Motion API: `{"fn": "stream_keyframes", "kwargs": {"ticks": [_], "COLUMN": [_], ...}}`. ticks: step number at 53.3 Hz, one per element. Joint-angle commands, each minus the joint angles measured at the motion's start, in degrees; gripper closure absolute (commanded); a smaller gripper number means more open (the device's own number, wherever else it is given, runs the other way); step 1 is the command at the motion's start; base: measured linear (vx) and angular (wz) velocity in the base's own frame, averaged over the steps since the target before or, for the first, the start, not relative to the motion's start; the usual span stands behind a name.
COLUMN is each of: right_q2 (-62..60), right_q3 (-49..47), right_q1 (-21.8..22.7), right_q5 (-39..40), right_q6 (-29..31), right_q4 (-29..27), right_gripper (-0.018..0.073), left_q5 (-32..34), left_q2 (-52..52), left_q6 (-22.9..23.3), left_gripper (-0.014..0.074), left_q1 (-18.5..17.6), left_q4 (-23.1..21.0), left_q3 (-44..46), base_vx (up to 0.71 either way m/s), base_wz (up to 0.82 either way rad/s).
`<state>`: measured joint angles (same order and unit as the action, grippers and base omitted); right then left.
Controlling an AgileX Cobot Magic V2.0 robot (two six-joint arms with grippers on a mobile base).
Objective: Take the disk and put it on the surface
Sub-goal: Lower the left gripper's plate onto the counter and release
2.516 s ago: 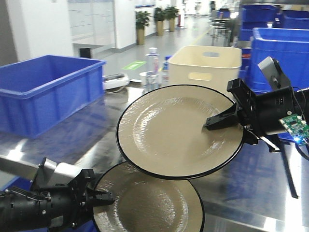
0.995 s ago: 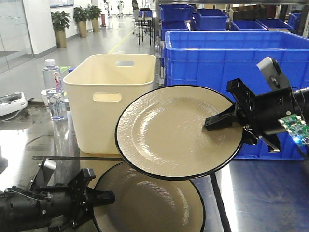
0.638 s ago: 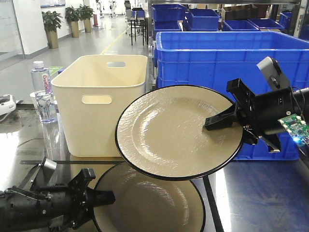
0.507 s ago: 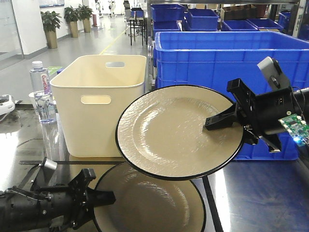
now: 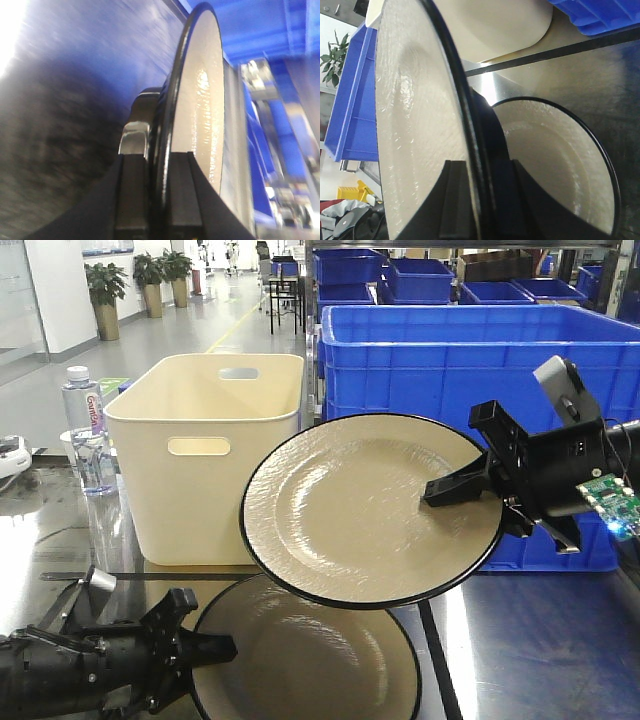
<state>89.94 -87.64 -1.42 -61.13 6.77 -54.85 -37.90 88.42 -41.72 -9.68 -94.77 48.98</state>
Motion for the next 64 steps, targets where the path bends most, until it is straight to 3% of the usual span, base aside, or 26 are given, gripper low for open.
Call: {"fn": "stream_keyframes", "kwargs": {"ticks": [1,14,22,36,49,58,64], "right_q2": [-2.7,-2.7,-2.7,-2.7,-2.7,-2.5,-0.5], "right_q3": [-2.3,-2.3,-2.3,-2.3,-2.3,-2.2,-2.2], "right_q1": [0.2,0.2,0.2,0.2,0.2,0.0,-3.3], "right_q5": [3.6,4.6,4.9,4.9,4.9,5.7,7.4], "right_q6": [-0.1,-0.1,-0.1,-0.1,0.2,0.0,-0.1], "right_q4": [-6.7,-6.7,-6.9,-6.9,-6.2,-4.0,-2.6], "right_gripper": [0.0567,0.0567,0.0567,0.0567,0.0567,0.0567,0.0567], "left_q5": [0.2,5.3,5.5,5.7,5.2,5.3,6.3], "left_q2": [-2.4,-2.4,-2.4,-3.5,-9.4,-15.5,-19.4], "left_q6": [3.5,3.5,3.5,3.5,1.5,1.5,1.5], "left_gripper": [0.0595,0.0581,0.051,0.0207,-0.0018,-0.0031,-0.0011], "left_q1": [-0.1,-0.1,-0.1,0.4,6.2,9.8,10.4], "left_q4": [-5.3,0.9,5.8,14.2,20.1,24.6,25.7], "left_q3": [1.7,1.7,1.7,1.7,1.7,1.7,1.7], "base_vx": [0.0,0.0,0.0,0.0,0.0,0.0,0.0], "base_wz": [0.0,0.0,0.0,0.0,0.0,0.0,0.0]}}
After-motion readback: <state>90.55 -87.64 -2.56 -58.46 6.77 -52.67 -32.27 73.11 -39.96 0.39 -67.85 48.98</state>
